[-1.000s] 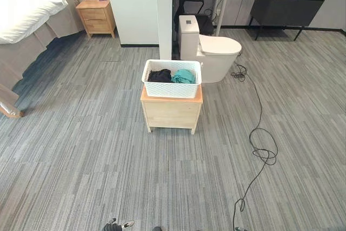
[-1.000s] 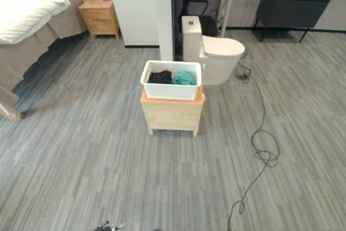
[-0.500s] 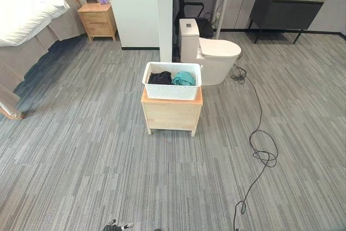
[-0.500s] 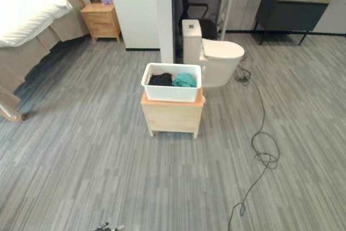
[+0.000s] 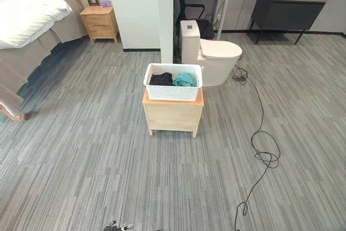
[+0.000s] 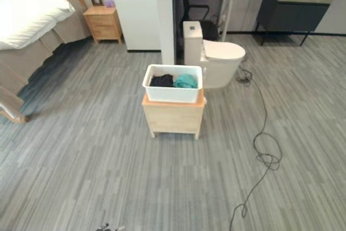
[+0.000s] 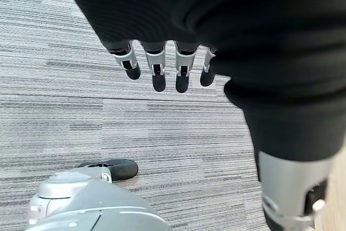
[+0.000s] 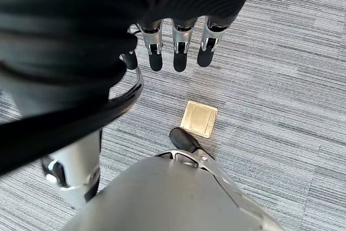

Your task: Grab the laundry basket,head to the washer,open it,put in the laundry and shut it.

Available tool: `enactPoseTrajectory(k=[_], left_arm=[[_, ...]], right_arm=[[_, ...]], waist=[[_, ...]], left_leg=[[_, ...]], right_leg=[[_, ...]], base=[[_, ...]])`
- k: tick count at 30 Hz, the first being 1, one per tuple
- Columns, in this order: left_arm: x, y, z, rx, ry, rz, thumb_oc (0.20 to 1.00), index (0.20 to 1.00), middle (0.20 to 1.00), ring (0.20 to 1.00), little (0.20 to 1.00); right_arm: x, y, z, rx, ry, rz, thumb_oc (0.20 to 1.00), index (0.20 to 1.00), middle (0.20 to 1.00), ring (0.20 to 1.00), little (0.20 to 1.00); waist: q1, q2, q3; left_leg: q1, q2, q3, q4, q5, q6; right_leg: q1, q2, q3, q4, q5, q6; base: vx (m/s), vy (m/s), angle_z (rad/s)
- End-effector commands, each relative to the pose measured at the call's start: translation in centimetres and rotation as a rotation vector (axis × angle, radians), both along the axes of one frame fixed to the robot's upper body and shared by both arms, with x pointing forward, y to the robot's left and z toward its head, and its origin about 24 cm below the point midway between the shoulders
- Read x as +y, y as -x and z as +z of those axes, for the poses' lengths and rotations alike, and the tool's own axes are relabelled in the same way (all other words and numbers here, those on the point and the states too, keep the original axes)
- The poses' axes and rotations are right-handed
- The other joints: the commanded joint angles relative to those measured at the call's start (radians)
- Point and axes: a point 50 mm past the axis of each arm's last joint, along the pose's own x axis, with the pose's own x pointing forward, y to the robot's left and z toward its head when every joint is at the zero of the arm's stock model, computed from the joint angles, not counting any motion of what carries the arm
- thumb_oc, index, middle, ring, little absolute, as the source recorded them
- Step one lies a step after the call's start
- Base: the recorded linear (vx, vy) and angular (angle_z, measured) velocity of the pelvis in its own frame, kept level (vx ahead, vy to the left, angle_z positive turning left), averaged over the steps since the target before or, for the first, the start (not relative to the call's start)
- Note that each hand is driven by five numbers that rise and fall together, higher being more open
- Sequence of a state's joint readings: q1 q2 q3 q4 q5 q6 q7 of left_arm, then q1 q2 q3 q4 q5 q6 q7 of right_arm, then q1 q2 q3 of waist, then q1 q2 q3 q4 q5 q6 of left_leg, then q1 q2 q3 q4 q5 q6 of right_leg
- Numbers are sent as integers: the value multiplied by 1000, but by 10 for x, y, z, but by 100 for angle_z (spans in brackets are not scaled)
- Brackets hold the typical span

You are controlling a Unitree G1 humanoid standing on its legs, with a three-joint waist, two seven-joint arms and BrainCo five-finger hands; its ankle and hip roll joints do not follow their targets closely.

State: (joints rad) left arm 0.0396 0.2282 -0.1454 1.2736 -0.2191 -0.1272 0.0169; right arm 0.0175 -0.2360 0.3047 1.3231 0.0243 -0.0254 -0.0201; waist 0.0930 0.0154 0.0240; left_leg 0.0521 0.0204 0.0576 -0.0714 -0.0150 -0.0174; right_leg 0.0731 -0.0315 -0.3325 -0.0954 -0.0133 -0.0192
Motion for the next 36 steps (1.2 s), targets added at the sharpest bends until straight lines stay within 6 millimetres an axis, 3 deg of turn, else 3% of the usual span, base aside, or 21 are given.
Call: enactPoseTrajectory(k=[1,6,7,8,11,15,17,18,19,21,23,26,28,30,32,33,34,35,36], left_arm=[[-1,-12,1,-1,-3,-32,1000,1000,1000,1000,1000],[-3,-24,3,-33,0,-36,1000,1000,1000,1000,1000],[-3,-32,5,-66,-2,-23,1000,1000,1000,1000,1000],[-3,-32,5,-66,-2,-23,1000,1000,1000,1000,1000],[-3,-33,6,-69,1,-19,1000,1000,1000,1000,1000],[-6,-26,3,-48,15,-4,1000,1000,1000,1000,1000],[-5,-22,2,-41,14,3,1000,1000,1000,1000,1000],[-4,-16,1,-26,18,20,1000,1000,1000,1000,1000],[-4,-16,1,-26,18,20,1000,1000,1000,1000,1000],[-1,-11,0,-10,12,34,1000,1000,1000,1000,1000],[4,-6,1,-1,-7,51,1000,1000,1000,1000,1000],[9,-2,1,6,-14,81,1000,1000,1000,1000,1000],[16,-2,3,-6,-26,101,1000,1000,1000,1000,1000],[19,-5,5,-16,-37,90,1000,1000,1000,1000,1000],[20,-9,6,-24,-42,78,1000,1000,1000,1000,1000],[20,-15,7,-37,-45,56,1000,1000,1000,1000,1000],[20,-27,10,-75,-47,23,1000,1000,1000,1000,1000],[20,-27,10,-75,-47,23,1000,1000,1000,1000,1000],[19,-33,12,-96,-49,8,1000,1000,1000,1000,1000]], right_arm=[[-10,9,0,53,32,4,1000,1000,1000,1000,1000],[-10,0,2,26,31,1,1000,1000,1000,1000,1000],[-14,-8,4,-9,43,-15,1000,1000,1000,1000,1000],[-14,-8,4,-9,43,-15,1000,1000,1000,1000,1000],[-13,-9,4,-20,36,-21,1000,1000,1000,1000,1000],[-16,-11,5,-20,43,-1,1000,1000,1000,1000,1000],[-18,-15,6,-31,50,-1,1000,1000,1000,1000,1000],[-18,-18,7,-39,51,4,1000,1000,1000,1000,1000],[-18,-18,7,-39,51,4,1000,1000,1000,1000,1000],[-17,-27,8,-68,49,19,1000,1000,1000,1000,1000],[-13,-41,11,-115,40,24,1000,1000,1000,1000,1000],[-8,-46,11,-126,24,37,1000,1000,1000,1000,1000],[0,-41,8,-106,1,40,1000,1000,1000,1000,1000],[3,-36,6,-83,-7,46,1000,1000,1000,1000,1000],[4,-35,5,-79,-11,41,1000,1000,1000,1000,1000],[4,-33,5,-74,-14,33,1000,1000,1000,1000,1000],[-2,-33,6,-75,0,7,1000,1000,1000,1000,1000],[-2,-33,6,-75,0,7,1000,1000,1000,1000,1000],[-4,-35,7,-84,5,-4,1000,1000,1000,1000,1000]], waist=[[3,-19,-1],[5,-13,28],[5,-20,64],[4,-20,64],[15,-29,98],[34,-32,136],[47,-30,145],[67,-35,140],[68,-35,140],[91,-32,136],[106,-41,130],[123,-49,115],[142,-73,92],[156,-98,76],[157,-109,70],[152,-116,68],[137,-116,64],[138,-117,64],[128,-110,72]], left_leg=[[-41,72,24,-16,46,-58],[-41,101,19,-12,73,-75],[-85,115,2,65,63,-80],[-90,116,0,71,60,-81],[-180,136,-33,252,50,-97],[-305,141,-74,506,154,-92],[-355,141,-42,486,144,-83],[-365,110,-27,367,118,-68],[-363,110,-26,365,118,-67],[-377,109,-22,207,172,-78],[-437,122,-11,124,189,-94],[-423,140,26,123,212,-88],[-456,127,35,259,192,-65],[-457,95,36,334,125,-26],[-453,77,44,344,99,-12],[-442,54,51,349,76,6],[-402,-11,46,330,27,58],[-401,-12,47,330,27,58],[-373,-29,42,319,11,79]], right_leg=[[17,-101,-9,8,-6,127],[23,-78,-3,8,-26,107],[18,-71,7,8,-22,93],[17,-70,6,8,-22,93],[34,-43,16,8,-38,55],[69,-18,15,8,-56,24],[79,-12,5,8,-73,23],[85,-7,9,8,-87,37],[86,-8,9,8,-87,37],[101,5,15,8,-109,51],[150,10,30,8,-157,63],[176,0,39,11,-160,75],[196,-50,30,93,-186,91],[188,-104,28,177,-166,114],[172,-124,23,229,-140,125],[145,-150,25,302,-79,136],[70,-201,51,486,69,156],[70,-202,51,487,68,157],[28,-223,59,591,140,165]], base=[[-19,-84,1],[-16,-102,2],[-23,-123,7],[-101,-167,15],[-24,-172,18],[48,-114,2],[155,-16,-9],[211,21,14],[239,74,11],[225,85,-7],[397,149,-26],[388,199,-33],[557,327,-56],[351,231,-15],[277,204,-12],[524,490,1],[375,387,18],[347,393,40],[235,246,25]])
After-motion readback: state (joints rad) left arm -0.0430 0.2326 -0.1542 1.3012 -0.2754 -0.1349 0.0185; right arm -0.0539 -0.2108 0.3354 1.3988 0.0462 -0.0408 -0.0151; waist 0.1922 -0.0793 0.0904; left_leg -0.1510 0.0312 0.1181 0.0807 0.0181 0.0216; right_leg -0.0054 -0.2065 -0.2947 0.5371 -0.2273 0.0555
